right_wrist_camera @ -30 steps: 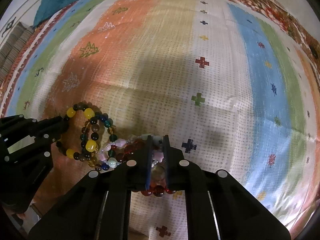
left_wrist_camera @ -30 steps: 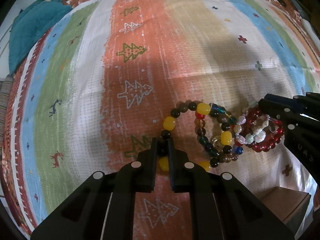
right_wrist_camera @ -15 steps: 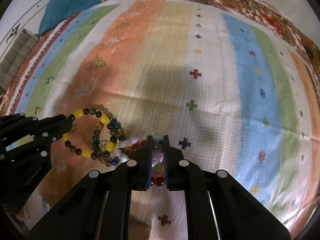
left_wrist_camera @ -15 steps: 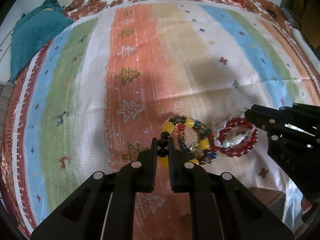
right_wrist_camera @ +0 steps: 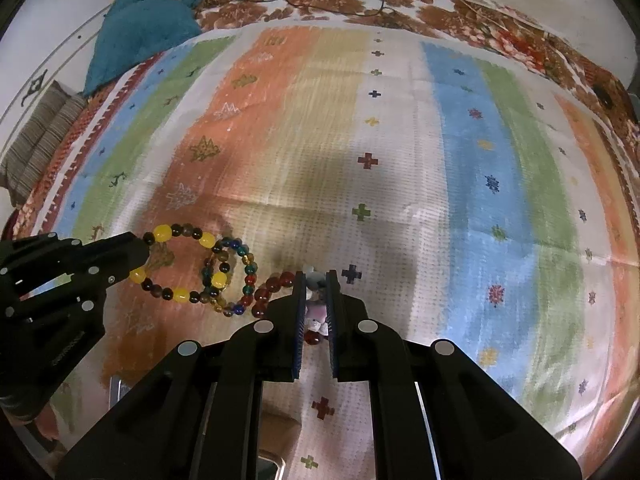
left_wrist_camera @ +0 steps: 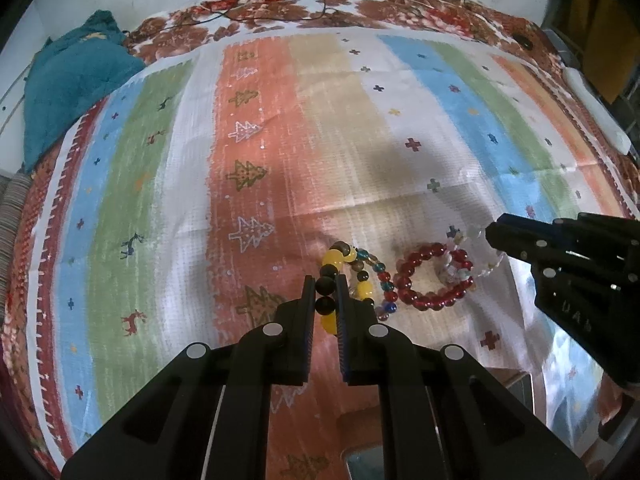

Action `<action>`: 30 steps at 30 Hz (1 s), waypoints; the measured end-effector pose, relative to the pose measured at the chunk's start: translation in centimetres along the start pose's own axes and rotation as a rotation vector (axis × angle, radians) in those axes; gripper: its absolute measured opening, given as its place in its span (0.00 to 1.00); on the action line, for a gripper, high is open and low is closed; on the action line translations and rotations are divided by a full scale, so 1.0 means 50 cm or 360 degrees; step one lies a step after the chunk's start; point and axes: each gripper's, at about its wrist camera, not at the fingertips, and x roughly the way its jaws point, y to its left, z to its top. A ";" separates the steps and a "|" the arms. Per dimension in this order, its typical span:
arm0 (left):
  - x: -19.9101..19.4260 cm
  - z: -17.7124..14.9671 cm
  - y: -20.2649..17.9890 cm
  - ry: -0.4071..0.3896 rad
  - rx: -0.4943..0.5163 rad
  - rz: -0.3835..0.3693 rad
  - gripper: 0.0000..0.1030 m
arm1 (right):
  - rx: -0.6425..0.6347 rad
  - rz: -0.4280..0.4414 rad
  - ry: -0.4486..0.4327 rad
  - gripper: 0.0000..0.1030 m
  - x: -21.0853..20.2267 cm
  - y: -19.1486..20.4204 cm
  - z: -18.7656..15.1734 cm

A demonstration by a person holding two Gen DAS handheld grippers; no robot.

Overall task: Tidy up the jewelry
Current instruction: 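Grasp the yellow-and-dark bead bracelet with left tool while right tool grasps white-bead bracelet, then lift both bracelets and carry them over the silver tin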

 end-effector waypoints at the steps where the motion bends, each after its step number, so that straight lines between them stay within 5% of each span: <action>1: -0.002 -0.001 -0.001 -0.0002 0.0005 0.0004 0.09 | 0.0003 0.0002 -0.0003 0.10 -0.003 -0.001 -0.001; 30: -0.138 -0.045 -0.027 -0.0168 0.0017 -0.0077 0.09 | -0.0047 0.0017 -0.0148 0.10 -0.111 0.043 -0.060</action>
